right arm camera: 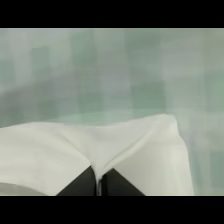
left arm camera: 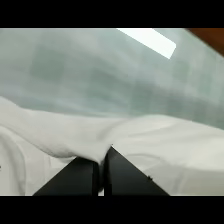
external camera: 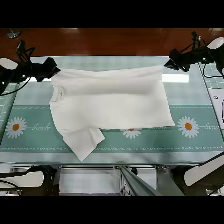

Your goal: Fold the shirts.

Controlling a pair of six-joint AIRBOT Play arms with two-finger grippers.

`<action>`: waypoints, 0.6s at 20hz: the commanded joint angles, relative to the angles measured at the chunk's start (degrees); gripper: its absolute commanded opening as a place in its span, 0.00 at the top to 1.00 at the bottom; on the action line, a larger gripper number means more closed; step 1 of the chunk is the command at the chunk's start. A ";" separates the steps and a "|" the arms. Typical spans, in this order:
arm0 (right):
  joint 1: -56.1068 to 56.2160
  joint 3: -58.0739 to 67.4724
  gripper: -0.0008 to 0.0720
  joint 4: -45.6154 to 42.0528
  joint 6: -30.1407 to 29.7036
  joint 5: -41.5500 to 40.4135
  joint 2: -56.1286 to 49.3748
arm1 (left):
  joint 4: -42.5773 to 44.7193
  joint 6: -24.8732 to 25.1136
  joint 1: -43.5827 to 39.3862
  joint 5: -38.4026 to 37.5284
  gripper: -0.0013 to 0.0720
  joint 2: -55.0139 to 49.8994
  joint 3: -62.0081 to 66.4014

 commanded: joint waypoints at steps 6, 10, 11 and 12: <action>-0.33 -4.02 0.95 -11.87 -2.19 17.38 -1.16 | 11.34 6.32 2.78 -26.34 0.95 -2.69 0.87; 1.51 -8.52 0.26 -12.04 -1.16 14.75 -1.66 | 11.63 4.96 2.60 -28.92 0.04 -6.43 0.00; 1.33 -8.39 0.14 -11.98 -1.81 16.09 -1.25 | 13.20 4.68 3.02 -30.73 0.02 -6.45 0.39; 0.57 -8.41 0.14 -12.76 -2.12 17.25 -0.20 | 15.34 3.39 3.80 -32.83 0.02 -5.99 0.66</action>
